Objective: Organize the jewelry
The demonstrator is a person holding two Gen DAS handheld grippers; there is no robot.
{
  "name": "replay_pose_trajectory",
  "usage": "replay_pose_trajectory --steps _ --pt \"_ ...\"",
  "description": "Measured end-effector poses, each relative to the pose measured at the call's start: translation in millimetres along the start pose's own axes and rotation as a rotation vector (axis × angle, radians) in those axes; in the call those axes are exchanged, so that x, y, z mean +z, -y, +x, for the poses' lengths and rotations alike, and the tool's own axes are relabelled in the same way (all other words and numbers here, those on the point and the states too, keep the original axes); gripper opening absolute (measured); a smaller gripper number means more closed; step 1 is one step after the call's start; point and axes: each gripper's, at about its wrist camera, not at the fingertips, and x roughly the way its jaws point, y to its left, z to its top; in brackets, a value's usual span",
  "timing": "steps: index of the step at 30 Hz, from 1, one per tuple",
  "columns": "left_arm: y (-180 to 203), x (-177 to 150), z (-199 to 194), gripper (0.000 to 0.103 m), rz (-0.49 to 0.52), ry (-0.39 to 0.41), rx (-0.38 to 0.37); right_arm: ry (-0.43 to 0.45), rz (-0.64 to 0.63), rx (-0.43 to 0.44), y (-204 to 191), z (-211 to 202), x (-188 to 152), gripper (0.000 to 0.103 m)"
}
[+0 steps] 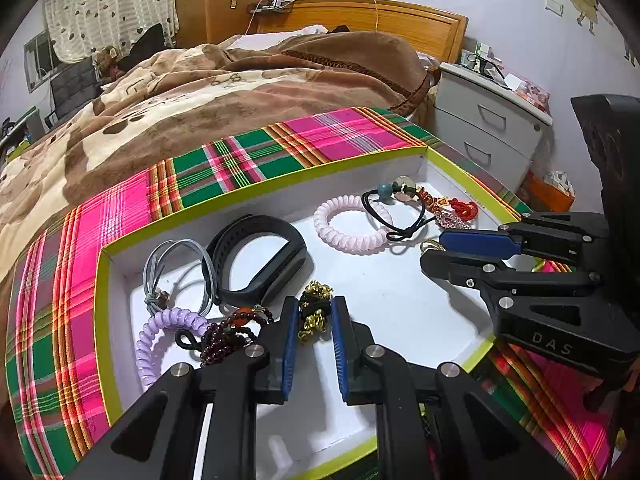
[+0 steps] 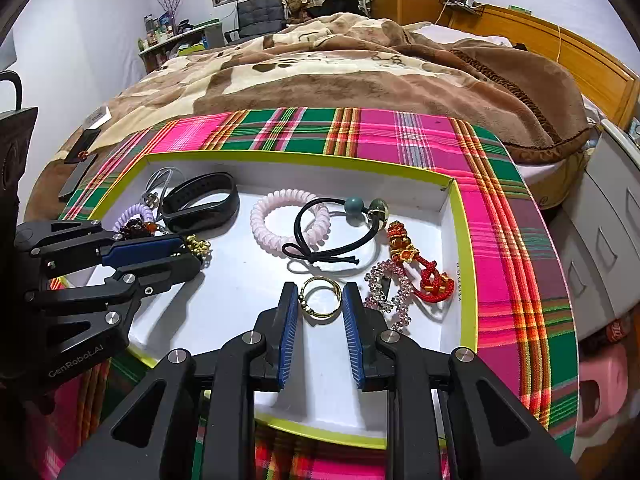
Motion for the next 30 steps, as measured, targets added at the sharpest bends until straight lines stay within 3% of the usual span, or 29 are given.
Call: replay_pose_trajectory --steps 9,17,30 --pt "-2 -3 -7 0.020 -0.019 0.011 -0.012 0.014 0.012 0.002 3 -6 -2 0.031" --pt "2 -13 -47 0.020 -0.041 0.094 0.004 0.080 0.032 0.012 -2 -42 -10 0.032" --pt "43 -79 -131 0.020 -0.068 0.223 0.064 0.239 0.044 0.003 -33 -132 -79 0.035"
